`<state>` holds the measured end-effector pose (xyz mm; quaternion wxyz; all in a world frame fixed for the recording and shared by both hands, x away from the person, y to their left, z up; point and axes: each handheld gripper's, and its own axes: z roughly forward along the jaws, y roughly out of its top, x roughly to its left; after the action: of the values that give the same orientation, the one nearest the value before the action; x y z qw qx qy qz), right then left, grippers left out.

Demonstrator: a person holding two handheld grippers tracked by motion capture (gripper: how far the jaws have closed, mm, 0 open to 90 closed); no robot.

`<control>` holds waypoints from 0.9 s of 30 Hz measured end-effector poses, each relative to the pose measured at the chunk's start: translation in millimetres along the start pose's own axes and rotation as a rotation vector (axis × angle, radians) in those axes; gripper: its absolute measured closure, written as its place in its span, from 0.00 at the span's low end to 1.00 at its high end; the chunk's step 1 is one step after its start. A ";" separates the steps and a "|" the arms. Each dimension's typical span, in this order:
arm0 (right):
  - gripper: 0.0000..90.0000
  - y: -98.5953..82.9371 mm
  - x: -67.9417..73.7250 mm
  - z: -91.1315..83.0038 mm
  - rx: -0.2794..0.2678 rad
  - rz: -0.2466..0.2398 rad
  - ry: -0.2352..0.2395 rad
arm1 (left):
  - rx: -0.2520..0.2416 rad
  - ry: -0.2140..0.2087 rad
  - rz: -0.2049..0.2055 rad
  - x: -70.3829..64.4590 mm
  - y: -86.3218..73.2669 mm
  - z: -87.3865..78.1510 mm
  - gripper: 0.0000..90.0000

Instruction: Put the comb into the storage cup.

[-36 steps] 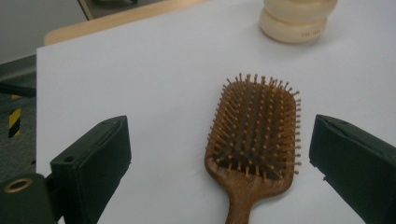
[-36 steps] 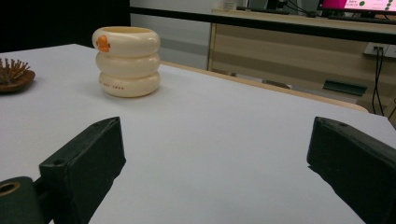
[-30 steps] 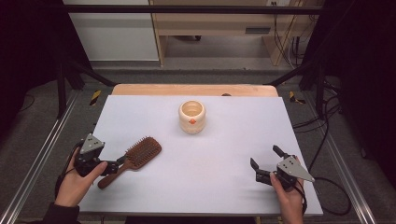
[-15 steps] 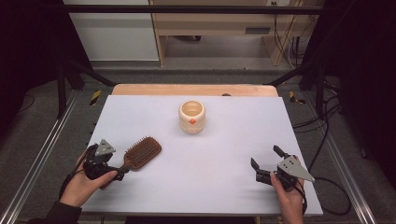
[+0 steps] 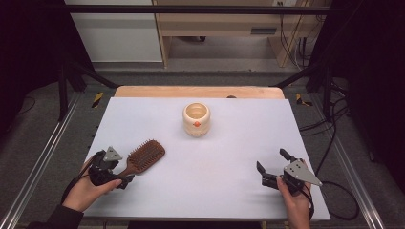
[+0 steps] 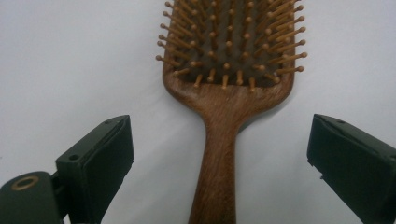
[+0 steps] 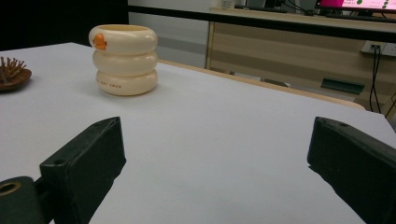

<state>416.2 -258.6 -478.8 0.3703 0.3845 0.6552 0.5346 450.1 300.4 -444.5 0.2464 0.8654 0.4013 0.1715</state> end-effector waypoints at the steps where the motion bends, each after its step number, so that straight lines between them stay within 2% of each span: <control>1: 0.05 0.1 -0.3 -0.1 -0.001 0.000 -0.001 | 0.001 -0.003 -0.002 0.8 -0.3 0.5 0.10; 3: 0.05 0.1 -0.5 -0.2 0.001 0.003 -0.003 | 0.018 -0.011 0.007 2.3 -0.3 1.2 0.11; 7: 0.05 -0.2 -0.2 0.2 0.004 -0.001 -0.003 | 0.022 -0.022 0.012 4.3 -0.5 2.6 0.14; 14: 0.05 -0.1 0.0 -0.2 0.003 -0.003 -0.006 | 0.041 -0.044 0.028 9.2 -0.3 2.6 0.31; 22: 0.05 -0.2 0.1 -0.2 0.008 -0.002 -0.008 | 0.114 -0.079 0.096 5.6 4.7 9.1 0.49; 27: 0.05 -0.4 0.0 0.3 0.009 -0.003 -0.007 | 0.144 -0.086 0.120 4.9 7.2 12.3 0.54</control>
<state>416.3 -258.5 -479.2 0.3717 0.3871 0.6569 0.5296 463.6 296.7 -450.0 0.1898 0.9099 0.3491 0.1193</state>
